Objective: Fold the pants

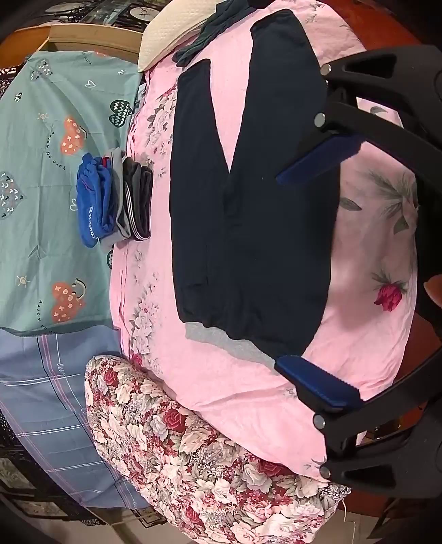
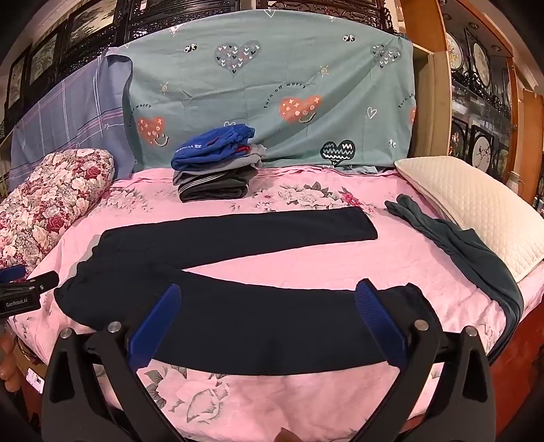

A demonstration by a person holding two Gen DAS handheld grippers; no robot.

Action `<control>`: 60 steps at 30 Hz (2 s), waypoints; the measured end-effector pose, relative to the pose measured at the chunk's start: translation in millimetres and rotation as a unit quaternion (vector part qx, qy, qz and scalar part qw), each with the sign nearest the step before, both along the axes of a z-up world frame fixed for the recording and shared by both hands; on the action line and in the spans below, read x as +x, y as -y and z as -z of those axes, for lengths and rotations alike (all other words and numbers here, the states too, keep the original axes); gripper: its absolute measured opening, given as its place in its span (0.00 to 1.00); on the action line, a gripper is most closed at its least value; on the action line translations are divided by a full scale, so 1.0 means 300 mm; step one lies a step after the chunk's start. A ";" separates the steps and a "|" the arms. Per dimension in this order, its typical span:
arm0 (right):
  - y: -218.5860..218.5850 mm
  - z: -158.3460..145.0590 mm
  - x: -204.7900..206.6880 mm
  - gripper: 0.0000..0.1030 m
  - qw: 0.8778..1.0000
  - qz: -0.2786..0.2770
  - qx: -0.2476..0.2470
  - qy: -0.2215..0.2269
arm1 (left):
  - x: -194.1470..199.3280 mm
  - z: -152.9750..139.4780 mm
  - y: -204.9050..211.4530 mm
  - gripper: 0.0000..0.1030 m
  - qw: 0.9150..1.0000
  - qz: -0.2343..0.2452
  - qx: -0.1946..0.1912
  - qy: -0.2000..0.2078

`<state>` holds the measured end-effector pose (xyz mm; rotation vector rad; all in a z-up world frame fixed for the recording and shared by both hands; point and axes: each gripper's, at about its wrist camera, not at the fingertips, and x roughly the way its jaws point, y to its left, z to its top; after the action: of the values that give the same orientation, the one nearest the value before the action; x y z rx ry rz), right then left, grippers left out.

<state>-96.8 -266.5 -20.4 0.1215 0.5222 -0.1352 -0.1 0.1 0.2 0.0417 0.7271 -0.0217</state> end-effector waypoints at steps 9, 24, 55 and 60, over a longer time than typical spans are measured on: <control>-0.002 -0.002 0.004 0.99 1.000 0.004 0.003 0.001 | -0.009 -0.003 -0.018 0.98 1.000 0.001 0.008 0.009; -0.008 0.004 -0.001 0.99 1.000 -0.004 0.002 0.005 | -0.008 -0.010 -0.011 0.98 1.000 -0.002 0.008 0.014; -0.027 0.007 -0.014 0.99 1.000 -0.019 -0.004 0.015 | -0.010 -0.007 -0.011 0.98 1.000 -0.004 0.011 0.015; -0.029 0.006 -0.014 0.99 1.000 -0.019 -0.004 0.016 | -0.009 -0.006 -0.010 0.98 1.000 -0.004 0.011 0.015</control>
<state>-101.0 -257.9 -22.2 0.1056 0.4926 -0.0974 -2.8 3.2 2.0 0.0598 0.6968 -0.0049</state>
